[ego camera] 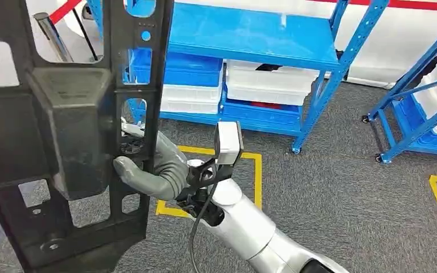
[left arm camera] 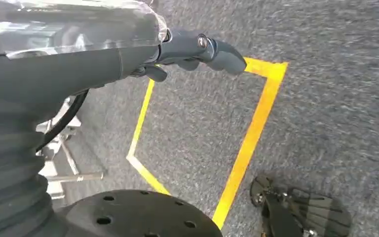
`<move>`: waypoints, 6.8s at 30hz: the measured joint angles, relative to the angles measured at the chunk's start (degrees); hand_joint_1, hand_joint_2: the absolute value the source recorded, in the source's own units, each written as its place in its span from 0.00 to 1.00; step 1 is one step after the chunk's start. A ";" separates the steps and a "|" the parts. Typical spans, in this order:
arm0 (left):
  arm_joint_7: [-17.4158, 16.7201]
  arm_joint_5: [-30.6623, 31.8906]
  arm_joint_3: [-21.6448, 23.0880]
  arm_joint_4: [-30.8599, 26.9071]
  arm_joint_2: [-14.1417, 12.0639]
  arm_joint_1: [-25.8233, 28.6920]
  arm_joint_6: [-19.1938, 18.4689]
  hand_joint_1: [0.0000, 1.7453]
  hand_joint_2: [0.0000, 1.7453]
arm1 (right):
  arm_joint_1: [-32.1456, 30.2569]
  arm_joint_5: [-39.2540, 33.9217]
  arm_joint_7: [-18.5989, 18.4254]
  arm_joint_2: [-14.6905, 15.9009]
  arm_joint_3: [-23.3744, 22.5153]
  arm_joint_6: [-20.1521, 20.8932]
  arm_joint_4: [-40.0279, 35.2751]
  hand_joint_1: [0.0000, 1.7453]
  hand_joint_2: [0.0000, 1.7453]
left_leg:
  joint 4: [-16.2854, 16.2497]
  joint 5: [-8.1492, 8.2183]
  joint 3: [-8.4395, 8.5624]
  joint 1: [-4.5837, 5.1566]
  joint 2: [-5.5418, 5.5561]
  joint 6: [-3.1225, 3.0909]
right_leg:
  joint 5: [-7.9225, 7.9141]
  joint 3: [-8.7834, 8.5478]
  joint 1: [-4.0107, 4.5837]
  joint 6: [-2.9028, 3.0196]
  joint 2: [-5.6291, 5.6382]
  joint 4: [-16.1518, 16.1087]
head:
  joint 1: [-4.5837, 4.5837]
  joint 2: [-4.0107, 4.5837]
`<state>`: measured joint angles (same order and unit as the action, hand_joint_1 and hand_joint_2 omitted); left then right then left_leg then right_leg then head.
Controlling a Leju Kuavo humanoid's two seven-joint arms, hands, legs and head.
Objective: Take the parts from the cabinet and place them on the table.
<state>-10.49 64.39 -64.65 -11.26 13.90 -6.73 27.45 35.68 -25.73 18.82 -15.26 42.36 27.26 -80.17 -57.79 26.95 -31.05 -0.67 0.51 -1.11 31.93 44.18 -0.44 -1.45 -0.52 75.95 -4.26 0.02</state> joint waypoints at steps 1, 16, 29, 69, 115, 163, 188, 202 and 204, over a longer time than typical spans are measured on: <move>-0.43 -0.02 0.00 0.00 0.00 0.16 0.26 0.00 1.00 | 0.00 0.02 -0.02 0.09 0.26 -0.09 0.00 1.00 1.00 | -0.05 -0.07 -0.08 0.11 0.46 -0.02 | 0.13 0.64 0.04 0.15 0.02 1.79 | 0.00 0.00; -0.37 0.39 -0.02 0.00 0.37 0.45 2.10 0.00 1.00 | 1.42 -2.01 0.07 -0.15 2.66 -1.46 -0.15 1.00 1.00 | -16.04 6.79 -8.92 -0.36 0.53 3.23 | -8.41 -10.67 0.10 3.16 -0.95 -20.19 | -0.07 0.00; -0.06 0.37 -0.02 0.00 0.46 0.60 3.32 0.00 1.00 | 2.09 -2.84 0.90 -0.17 4.52 -2.21 -0.17 1.00 1.00 | -0.91 -2.25 -3.15 -0.48 0.16 0.04 | -0.66 -6.09 -0.36 -0.03 -0.41 -8.38 | -0.04 0.00; 7.96 7.22 4.74 0.04 -1.23 1.40 -7.98 0.00 1.00 | -26.41 17.16 7.89 17.27 -19.41 -8.55 -17.99 1.00 1.00 | -1.03 -3.14 -4.15 0.70 6.62 -0.01 | -5.22 -11.40 0.42 1.89 4.61 -17.23 | 0.04 0.00; 6.89 13.23 8.11 0.00 -4.87 1.72 -7.94 0.00 1.00 | -33.59 17.44 10.27 13.90 -29.70 -4.11 -19.26 1.00 1.00 | -0.08 -1.09 -1.63 0.83 -4.16 1.38 | -4.56 -12.77 0.32 1.44 -5.63 -18.32 | -0.02 0.00; 7.93 11.72 9.16 0.00 -4.81 1.26 -4.94 0.00 1.00 | -28.82 18.29 9.70 11.58 -30.75 0.24 -14.49 1.00 1.00 | -0.66 -2.34 -3.70 0.04 7.04 1.60 | -3.99 -11.82 -0.56 0.55 4.18 -16.81 | -0.04 0.00; 7.00 14.49 10.10 0.00 -4.20 2.70 -5.33 0.00 1.00 | -39.24 22.75 12.06 11.17 -33.16 -4.15 -19.41 1.00 1.00 | 0.22 -2.05 -2.30 0.80 3.10 -0.60 | 0.52 -7.10 -0.36 -0.01 0.43 -5.29 | -0.04 0.00; 7.46 14.17 10.16 0.00 -4.22 2.48 -5.05 0.00 1.00 | -39.91 23.82 11.91 10.97 -33.46 -4.52 -21.92 1.00 1.00 | -16.97 5.15 -10.88 0.24 0.29 2.63 | -3.67 -12.25 0.03 2.58 -2.62 -17.18 | -0.04 0.00; 6.93 13.68 10.14 0.00 -4.24 2.61 -5.36 0.00 1.00 | -39.87 23.85 11.93 10.97 -33.49 -4.52 -22.16 1.00 1.00 | -9.19 1.10 -6.64 0.29 -0.64 2.20 | -3.55 -12.35 0.23 2.52 -3.86 -17.18 | -0.04 0.00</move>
<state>-3.56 78.07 -54.51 -11.26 9.66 -4.12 22.10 -4.19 -1.88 30.75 -4.28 8.87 22.73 -102.33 -66.97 28.05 -37.70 -0.38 -0.13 1.09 28.38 31.84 -0.20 1.07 -4.38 58.77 -4.31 0.02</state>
